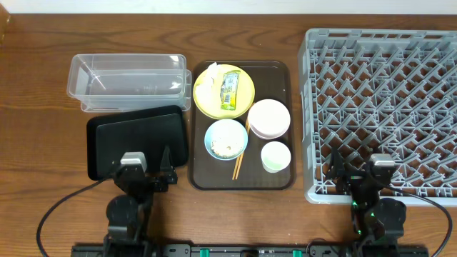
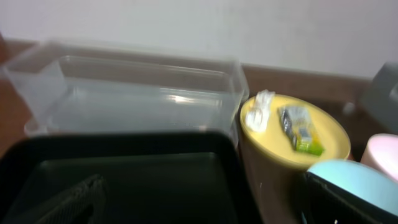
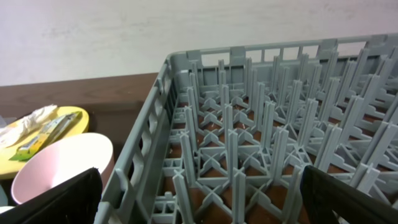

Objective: Sort waste into correct bins and load items into the dishwasher rack

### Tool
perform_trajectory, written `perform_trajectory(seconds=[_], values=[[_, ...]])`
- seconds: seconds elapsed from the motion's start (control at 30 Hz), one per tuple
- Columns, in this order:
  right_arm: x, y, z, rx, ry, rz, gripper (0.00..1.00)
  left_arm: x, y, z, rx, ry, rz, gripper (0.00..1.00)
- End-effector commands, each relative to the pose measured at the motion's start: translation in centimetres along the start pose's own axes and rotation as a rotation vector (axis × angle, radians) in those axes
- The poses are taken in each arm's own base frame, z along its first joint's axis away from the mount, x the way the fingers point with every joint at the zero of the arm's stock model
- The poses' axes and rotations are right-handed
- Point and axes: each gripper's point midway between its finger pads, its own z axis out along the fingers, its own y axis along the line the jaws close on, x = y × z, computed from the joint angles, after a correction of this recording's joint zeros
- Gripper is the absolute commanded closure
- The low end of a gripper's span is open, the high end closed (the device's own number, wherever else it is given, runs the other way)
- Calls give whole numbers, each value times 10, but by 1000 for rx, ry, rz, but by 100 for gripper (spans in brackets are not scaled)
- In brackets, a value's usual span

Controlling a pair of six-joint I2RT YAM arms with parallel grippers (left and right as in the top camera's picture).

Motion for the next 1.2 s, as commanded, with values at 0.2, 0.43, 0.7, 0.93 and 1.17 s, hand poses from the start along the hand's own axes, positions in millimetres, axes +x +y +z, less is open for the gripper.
perform_trajectory(seconds=[0.2, 0.43, 0.7, 0.93, 1.17], values=[[-38, 5, -11, 8, 97, -3, 1, -35, -10, 5, -6, 239, -4, 2], [-45, 6, -4, 34, 296, 3, 1, -44, -20, 25, -14, 548, -6, 2], [-40, 6, 6, 61, 576, 12, 1, -39, -40, 31, 56, 840, -56, 2], [-45, 8, 16, 61, 628, 17, 1, -48, -55, 43, 133, 793, -97, 2], [-48, 8, 19, 59, 612, 17, 1, -79, -72, 86, 187, 680, -74, 3]])
